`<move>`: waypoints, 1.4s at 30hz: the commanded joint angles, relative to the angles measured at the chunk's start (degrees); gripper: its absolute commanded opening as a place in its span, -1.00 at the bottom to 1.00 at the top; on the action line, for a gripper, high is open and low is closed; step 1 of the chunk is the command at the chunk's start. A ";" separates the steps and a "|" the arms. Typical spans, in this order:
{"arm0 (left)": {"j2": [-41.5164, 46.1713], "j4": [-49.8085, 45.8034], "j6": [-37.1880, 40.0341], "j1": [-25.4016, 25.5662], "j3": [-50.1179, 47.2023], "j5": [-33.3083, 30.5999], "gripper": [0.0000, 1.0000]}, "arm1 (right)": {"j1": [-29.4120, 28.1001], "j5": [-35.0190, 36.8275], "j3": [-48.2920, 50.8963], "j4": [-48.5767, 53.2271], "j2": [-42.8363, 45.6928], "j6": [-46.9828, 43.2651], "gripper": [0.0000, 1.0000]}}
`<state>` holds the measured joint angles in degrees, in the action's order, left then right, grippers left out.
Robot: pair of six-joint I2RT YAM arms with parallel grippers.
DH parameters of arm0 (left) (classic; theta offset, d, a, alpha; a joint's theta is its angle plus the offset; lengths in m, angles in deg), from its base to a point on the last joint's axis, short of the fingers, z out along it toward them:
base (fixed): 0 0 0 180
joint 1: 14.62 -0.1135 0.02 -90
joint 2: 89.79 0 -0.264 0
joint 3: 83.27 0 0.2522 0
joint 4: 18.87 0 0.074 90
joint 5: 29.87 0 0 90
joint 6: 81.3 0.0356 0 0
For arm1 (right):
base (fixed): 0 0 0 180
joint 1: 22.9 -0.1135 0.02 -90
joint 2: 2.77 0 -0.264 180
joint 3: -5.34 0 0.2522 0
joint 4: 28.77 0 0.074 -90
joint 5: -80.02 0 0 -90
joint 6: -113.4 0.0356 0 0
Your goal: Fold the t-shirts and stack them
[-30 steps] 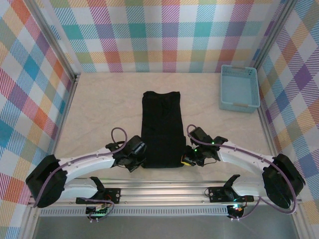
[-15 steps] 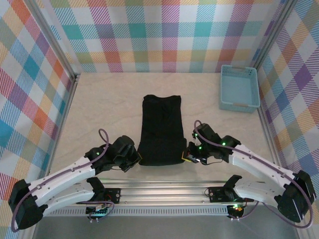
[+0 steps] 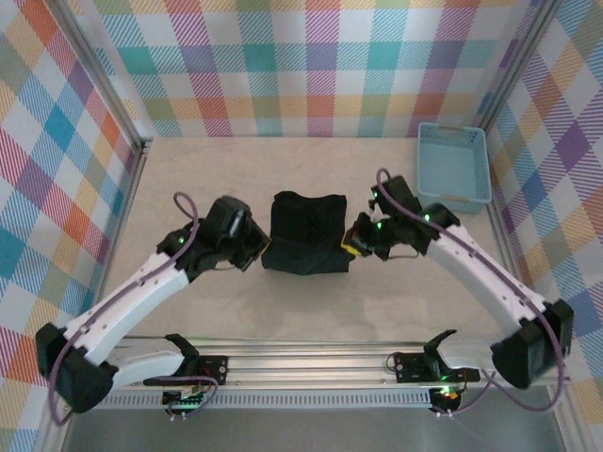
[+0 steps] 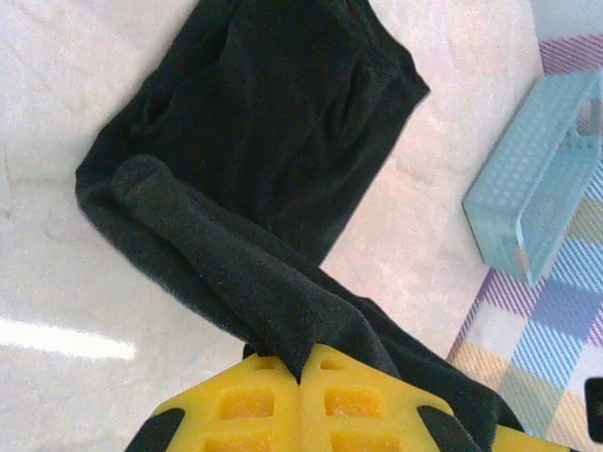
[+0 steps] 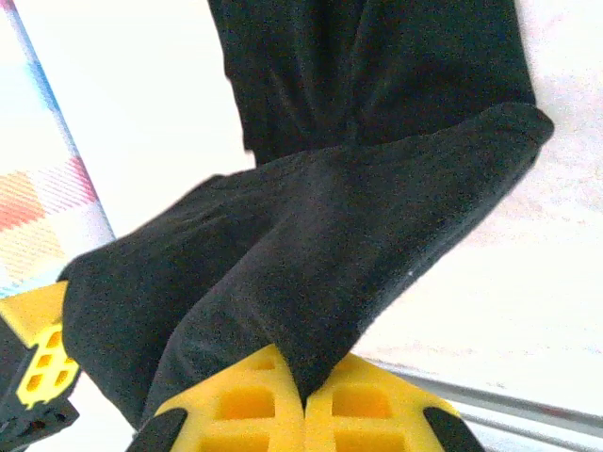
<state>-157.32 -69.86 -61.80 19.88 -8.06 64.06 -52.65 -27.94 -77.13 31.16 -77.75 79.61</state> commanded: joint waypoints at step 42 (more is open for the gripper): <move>-27.84 13.46 -2.86 -0.25 4.97 3.40 0.26 | 7.43 -1.46 3.13 -21.25 -19.83 -4.52 -0.16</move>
<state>-191.76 -62.14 -51.26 15.07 6.45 72.84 -45.81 -29.01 -77.04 14.55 -101.25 75.24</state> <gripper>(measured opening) 0.608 0.418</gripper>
